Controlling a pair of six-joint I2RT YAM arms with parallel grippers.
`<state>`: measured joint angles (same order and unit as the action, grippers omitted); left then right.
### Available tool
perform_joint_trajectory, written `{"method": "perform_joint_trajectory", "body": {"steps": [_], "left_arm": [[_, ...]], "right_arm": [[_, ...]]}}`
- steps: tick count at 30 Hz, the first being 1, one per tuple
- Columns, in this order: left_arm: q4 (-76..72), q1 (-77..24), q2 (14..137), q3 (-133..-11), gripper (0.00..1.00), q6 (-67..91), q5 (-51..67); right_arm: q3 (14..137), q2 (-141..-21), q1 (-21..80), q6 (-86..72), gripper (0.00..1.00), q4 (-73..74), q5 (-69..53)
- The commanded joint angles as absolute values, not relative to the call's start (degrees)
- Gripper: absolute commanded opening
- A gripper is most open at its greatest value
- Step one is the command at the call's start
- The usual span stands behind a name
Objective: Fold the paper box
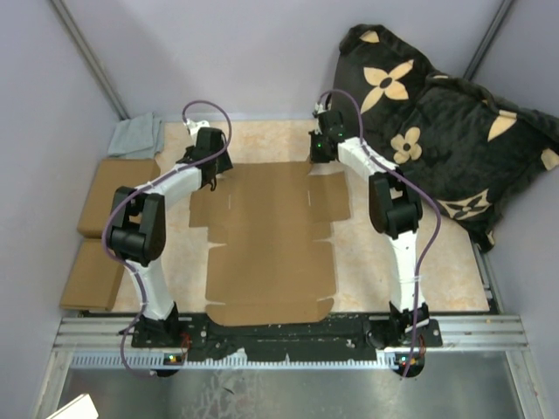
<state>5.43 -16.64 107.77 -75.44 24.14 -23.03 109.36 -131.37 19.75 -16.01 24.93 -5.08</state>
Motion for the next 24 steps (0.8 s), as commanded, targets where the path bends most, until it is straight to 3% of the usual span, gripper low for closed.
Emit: {"method": "perform_joint_trajectory", "body": {"steps": [1, 9, 24], "left_arm": [[6.6, -14.5, 111.2, -78.4, 0.69, 23.8, -23.4], [-0.3, -11.7, 113.0, -76.6, 0.66, 25.5, -12.1], [-3.2, -11.7, 115.2, -76.0, 0.61, 25.6, -3.2]], "right_arm": [[107.9, -125.4, 19.9, -12.7, 0.00, 25.4, -4.5], [107.7, -125.3, 20.0, -11.6, 0.00, 26.4, -4.0], [108.8, -125.3, 20.0, -11.5, 0.00, 26.8, -4.6]]}}
